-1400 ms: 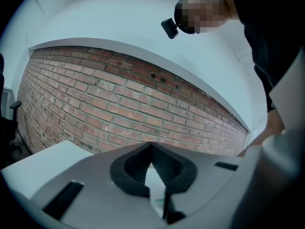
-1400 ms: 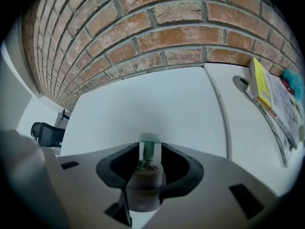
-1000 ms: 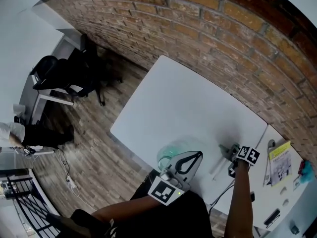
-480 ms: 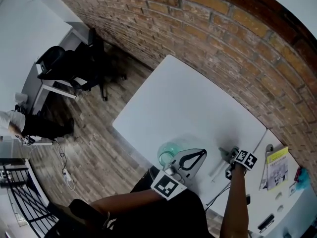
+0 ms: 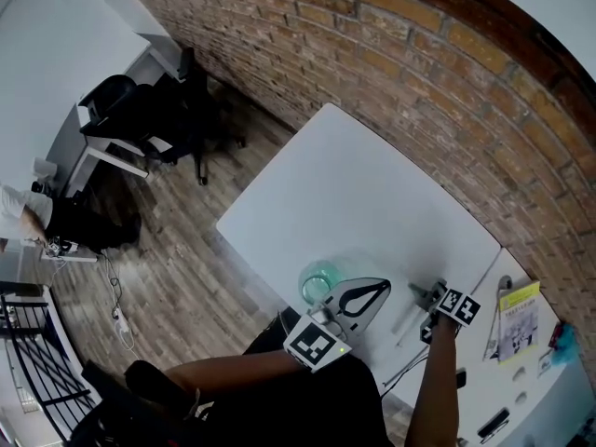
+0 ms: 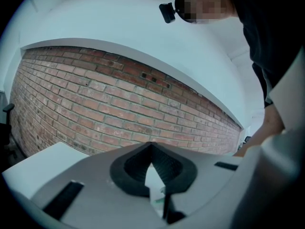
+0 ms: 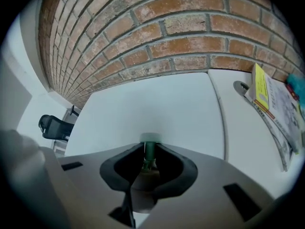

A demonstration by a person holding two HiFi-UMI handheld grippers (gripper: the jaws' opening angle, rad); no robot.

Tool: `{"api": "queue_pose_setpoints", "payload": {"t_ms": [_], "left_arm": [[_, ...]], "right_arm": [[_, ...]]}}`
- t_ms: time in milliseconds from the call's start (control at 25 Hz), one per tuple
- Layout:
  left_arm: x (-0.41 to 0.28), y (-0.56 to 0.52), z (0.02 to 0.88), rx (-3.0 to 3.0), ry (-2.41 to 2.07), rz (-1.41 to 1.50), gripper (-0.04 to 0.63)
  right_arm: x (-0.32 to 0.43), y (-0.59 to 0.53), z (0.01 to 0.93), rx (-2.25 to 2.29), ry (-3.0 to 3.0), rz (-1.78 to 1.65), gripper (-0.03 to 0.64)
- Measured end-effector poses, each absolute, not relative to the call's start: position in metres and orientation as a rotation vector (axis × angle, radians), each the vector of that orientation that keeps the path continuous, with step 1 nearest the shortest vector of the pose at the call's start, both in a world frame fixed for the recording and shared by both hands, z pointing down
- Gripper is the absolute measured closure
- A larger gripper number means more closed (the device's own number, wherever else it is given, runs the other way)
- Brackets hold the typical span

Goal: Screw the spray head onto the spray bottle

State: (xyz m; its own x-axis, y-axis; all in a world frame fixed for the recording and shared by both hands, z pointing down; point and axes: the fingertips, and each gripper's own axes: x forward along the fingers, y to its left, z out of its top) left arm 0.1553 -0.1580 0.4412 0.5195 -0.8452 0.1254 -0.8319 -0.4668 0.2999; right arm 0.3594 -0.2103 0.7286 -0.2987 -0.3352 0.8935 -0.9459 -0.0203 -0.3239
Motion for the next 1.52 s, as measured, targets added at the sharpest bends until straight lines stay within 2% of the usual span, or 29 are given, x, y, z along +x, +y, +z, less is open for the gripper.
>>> {"api": "queue_pose_setpoints", "payload": {"t_ms": [1520], "left_arm": [[0.152, -0.121, 0.423, 2.474, -1.438, -0.082, 0.597]], "right_arm": [[0.356, -0.194, 0.641, 1.482, -1.957, 1.114, 0.546]]}}
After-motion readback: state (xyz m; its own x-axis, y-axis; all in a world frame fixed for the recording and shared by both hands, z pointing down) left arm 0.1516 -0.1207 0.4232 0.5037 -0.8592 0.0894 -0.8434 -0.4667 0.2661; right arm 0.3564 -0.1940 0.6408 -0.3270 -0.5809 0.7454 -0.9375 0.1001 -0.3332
